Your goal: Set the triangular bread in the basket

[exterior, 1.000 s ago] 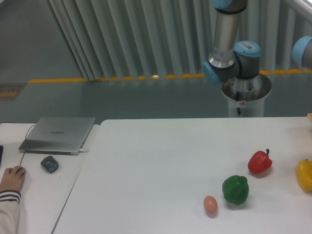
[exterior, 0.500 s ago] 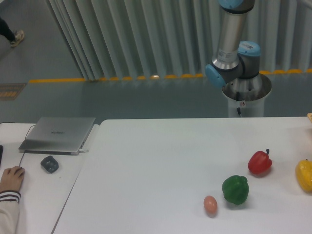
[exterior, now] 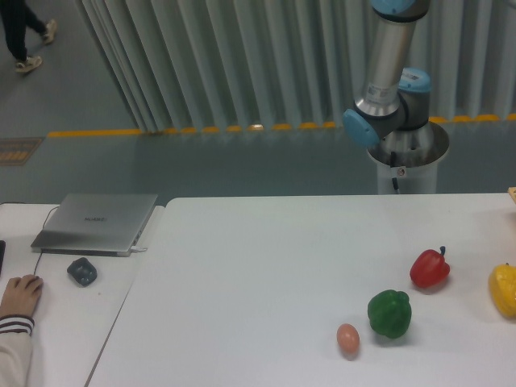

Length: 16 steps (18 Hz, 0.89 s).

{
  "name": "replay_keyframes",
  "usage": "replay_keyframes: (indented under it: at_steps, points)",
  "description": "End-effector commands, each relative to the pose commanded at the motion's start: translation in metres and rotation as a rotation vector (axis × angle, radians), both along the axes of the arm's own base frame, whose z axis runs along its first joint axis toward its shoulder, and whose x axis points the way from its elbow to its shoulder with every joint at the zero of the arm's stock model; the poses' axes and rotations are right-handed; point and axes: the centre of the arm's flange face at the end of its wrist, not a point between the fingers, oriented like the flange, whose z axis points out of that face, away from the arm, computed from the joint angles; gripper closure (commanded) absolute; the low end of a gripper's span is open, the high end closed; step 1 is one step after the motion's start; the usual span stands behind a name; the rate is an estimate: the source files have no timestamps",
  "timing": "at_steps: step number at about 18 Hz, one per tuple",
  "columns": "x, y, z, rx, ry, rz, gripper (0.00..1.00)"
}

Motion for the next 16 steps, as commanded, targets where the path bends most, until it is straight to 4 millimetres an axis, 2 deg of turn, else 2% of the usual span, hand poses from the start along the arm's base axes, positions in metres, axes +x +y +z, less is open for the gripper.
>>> replay_keyframes:
  at_steps: [1, 2, 4, 6, 9, 12, 16]
  points:
    - [0.001, 0.001, 0.0, 0.0, -0.002, -0.003, 0.38]
    - [0.0, 0.001, 0.0, 0.001, 0.0, -0.003, 0.02]
    - [0.002, 0.004, 0.003, 0.004, 0.005, -0.006, 0.0]
    - [0.001, 0.005, 0.014, 0.007, 0.027, -0.008, 0.0]
    - [0.003, 0.01, 0.017, 0.014, 0.03, -0.017, 0.0]
    - [0.008, 0.033, 0.029, 0.007, 0.05, -0.057, 0.0]
    - [0.03, 0.073, 0.032, 0.011, 0.053, -0.13, 0.0]
